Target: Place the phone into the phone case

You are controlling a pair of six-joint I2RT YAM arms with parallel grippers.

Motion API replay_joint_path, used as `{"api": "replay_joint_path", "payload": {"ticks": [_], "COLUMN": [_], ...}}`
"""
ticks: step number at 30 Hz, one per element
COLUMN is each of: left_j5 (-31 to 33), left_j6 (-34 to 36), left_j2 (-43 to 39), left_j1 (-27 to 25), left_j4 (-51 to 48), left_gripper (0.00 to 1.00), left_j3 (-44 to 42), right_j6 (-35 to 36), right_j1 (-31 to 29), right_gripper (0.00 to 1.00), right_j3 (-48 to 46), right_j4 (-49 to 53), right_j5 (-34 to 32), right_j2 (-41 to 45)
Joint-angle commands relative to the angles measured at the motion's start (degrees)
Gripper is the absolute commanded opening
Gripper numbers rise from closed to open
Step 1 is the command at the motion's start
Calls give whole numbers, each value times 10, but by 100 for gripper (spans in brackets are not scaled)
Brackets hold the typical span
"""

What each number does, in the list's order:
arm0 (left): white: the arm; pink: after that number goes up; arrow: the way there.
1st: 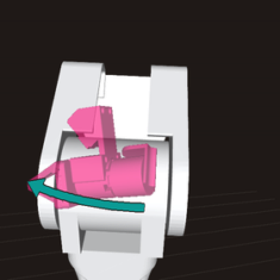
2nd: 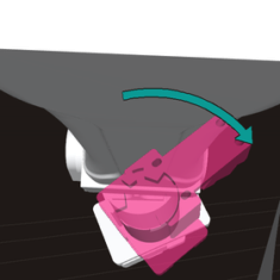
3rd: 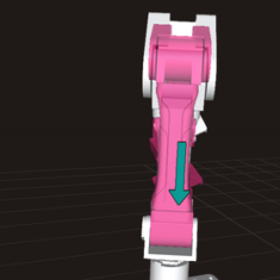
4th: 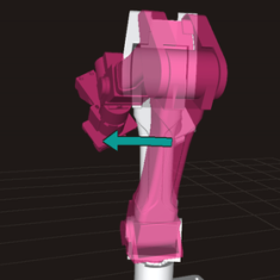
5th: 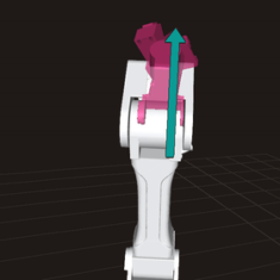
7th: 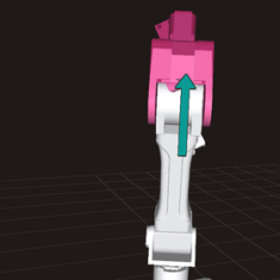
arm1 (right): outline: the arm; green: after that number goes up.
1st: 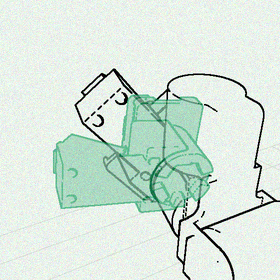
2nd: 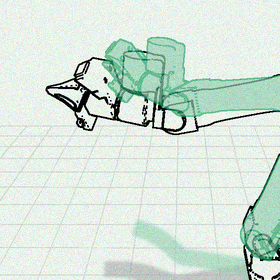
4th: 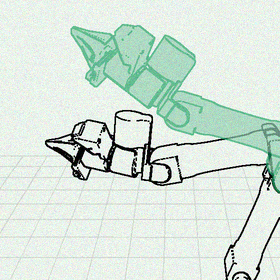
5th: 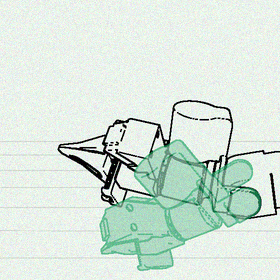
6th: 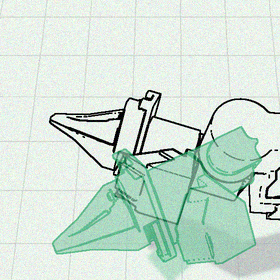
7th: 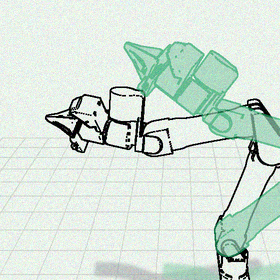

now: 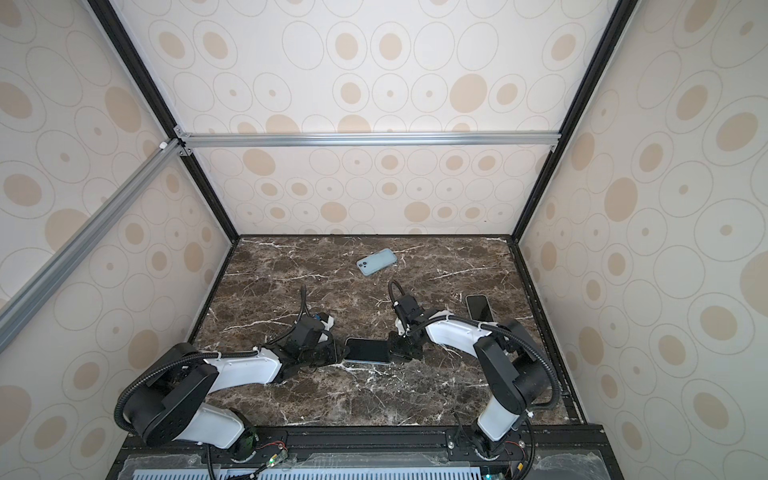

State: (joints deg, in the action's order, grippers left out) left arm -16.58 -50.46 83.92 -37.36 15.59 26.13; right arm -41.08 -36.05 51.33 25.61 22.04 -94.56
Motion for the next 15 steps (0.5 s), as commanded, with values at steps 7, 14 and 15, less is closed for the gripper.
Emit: {"api": "replay_joint_path", "payload": {"ticks": [7,14,15], "left_j5": [-25,-26,-26], "left_j6": [-2,-7,-6], "left_j2": [-19,-25,-25], "left_j1": [-16,-16,-17], "left_j4": [-25,-21,-21], "left_gripper": [23,23,23], "left_j3": [-5,-6,-7], "right_j6": [12,13,13], "right_j1": [-33,-38,-39], "right_gripper": [13,14,14], "right_j3": [-7,-14,-16], "right_j4": [2,7,7], "right_j5": [-29,-40,-41], "right_j2": [-32,-30,-30]}}
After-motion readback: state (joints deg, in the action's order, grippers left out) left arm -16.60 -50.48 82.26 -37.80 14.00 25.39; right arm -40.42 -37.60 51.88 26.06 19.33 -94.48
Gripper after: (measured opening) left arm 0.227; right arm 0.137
